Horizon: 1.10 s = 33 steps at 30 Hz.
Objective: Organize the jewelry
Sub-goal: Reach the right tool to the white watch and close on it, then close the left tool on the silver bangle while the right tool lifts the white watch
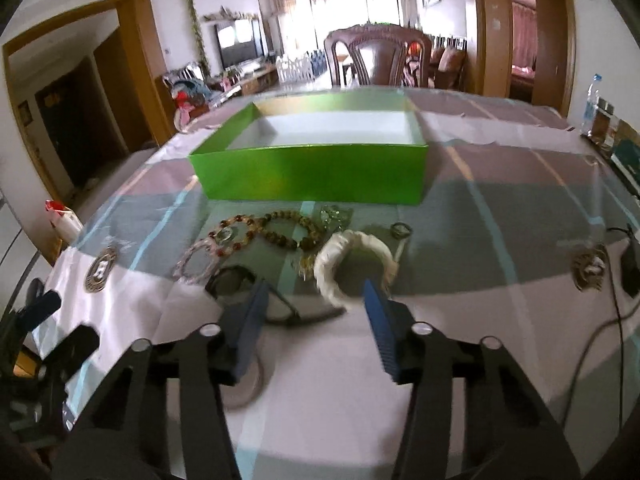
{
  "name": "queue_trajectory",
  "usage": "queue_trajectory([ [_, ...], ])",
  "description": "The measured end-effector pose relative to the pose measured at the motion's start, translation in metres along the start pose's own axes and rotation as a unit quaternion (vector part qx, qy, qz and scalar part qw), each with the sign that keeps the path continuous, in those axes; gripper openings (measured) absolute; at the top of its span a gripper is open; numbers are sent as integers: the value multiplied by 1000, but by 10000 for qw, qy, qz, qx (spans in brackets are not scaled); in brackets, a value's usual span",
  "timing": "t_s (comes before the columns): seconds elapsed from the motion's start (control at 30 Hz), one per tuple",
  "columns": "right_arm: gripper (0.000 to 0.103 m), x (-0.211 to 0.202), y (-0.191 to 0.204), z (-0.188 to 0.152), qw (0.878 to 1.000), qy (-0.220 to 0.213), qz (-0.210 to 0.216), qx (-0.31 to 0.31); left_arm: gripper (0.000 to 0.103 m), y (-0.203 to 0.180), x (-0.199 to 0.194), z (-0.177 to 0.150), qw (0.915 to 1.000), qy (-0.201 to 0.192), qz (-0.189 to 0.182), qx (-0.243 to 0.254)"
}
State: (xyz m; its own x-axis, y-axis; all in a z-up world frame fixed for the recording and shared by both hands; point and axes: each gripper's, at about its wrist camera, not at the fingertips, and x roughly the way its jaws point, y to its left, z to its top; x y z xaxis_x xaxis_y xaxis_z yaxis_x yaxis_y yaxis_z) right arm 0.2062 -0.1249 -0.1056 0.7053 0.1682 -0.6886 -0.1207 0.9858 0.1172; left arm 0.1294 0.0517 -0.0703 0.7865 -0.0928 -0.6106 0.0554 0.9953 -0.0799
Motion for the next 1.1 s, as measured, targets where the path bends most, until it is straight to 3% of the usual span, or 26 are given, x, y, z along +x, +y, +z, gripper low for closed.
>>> queue_trajectory([
  [0.23,43,52,-10,15,9984,452,8,340,99,5,30,12,9995,274,-96,134],
  [0.3,35,62,-14,15,9977,538,100,403,99,0,37,13,9988,364,-139,304],
  [0.37,24,65,-16,15,9978,479,125,430,99,-8,43,12,9976,459,-215,469],
  [0.57,21,61,-27,13,9973,350,343,546,99,-38,61,1,9912,784,-515,932],
  [0.7,21,26,-34,11,9973,-27,509,532,98,-57,70,-3,9852,929,-764,1218],
  [0.77,21,14,-36,10,9968,-103,586,532,92,-67,77,-6,9814,1041,-806,1395],
  [0.83,21,4,-39,11,9964,-177,632,545,65,-73,84,-9,9780,1198,-841,1485],
  [0.87,21,-1,-41,11,9963,-199,636,546,56,-75,90,-10,9763,1324,-878,1471],
  [0.97,21,-10,-43,10,9960,-260,656,552,44,-74,93,-11,9766,1292,-894,1470],
  [1.03,21,-13,-44,9,9958,-276,679,554,17,-74,93,-11,9757,1306,-957,1476],
  [1.1,21,-13,-46,7,9956,-267,695,563,3,-73,95,-10,9757,1313,-934,1486],
])
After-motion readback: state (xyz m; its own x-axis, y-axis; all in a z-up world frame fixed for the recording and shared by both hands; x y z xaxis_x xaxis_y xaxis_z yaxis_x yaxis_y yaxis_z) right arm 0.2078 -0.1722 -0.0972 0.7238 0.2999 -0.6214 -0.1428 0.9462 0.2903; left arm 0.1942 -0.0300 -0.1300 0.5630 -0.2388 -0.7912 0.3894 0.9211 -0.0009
